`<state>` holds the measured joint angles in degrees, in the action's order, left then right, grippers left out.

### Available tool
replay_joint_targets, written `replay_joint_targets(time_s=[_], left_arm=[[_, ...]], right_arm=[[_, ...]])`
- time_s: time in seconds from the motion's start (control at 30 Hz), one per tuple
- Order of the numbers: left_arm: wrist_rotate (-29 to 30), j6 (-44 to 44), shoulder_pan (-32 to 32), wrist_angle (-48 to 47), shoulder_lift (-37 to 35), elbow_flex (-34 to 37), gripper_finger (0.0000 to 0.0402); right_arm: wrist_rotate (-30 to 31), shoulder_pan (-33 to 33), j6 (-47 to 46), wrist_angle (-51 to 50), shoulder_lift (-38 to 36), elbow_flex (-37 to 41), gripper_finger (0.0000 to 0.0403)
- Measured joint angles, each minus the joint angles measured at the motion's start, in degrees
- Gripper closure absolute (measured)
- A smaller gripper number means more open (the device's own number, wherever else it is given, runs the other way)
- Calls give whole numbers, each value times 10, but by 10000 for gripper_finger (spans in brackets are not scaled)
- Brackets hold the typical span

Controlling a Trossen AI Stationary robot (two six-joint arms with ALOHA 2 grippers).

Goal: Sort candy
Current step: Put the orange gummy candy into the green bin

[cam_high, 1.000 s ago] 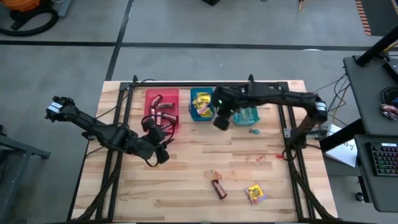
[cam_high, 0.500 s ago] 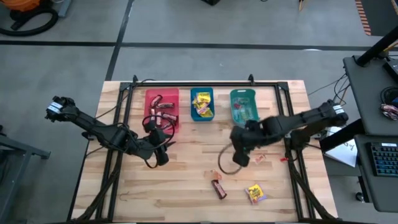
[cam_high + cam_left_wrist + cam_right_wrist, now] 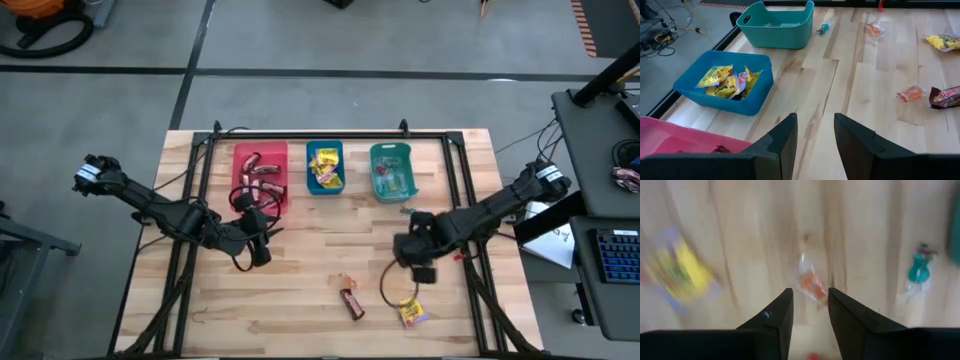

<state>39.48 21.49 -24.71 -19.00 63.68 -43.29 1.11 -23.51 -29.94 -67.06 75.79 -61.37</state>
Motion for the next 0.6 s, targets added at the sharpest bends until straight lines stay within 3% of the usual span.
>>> replay_joint_targets(time_s=[0.07,0.17,0.6], left_arm=[[0,0,0,0,0,0,288],[0,0,0,0,0,0,288],[1,-4,0,0,0,0,288]], right_arm=[[-1,-18,69,0,3,28,280],[2,-31,100,1,14,63,272],[-1,-34,112,83,23,135,284]])
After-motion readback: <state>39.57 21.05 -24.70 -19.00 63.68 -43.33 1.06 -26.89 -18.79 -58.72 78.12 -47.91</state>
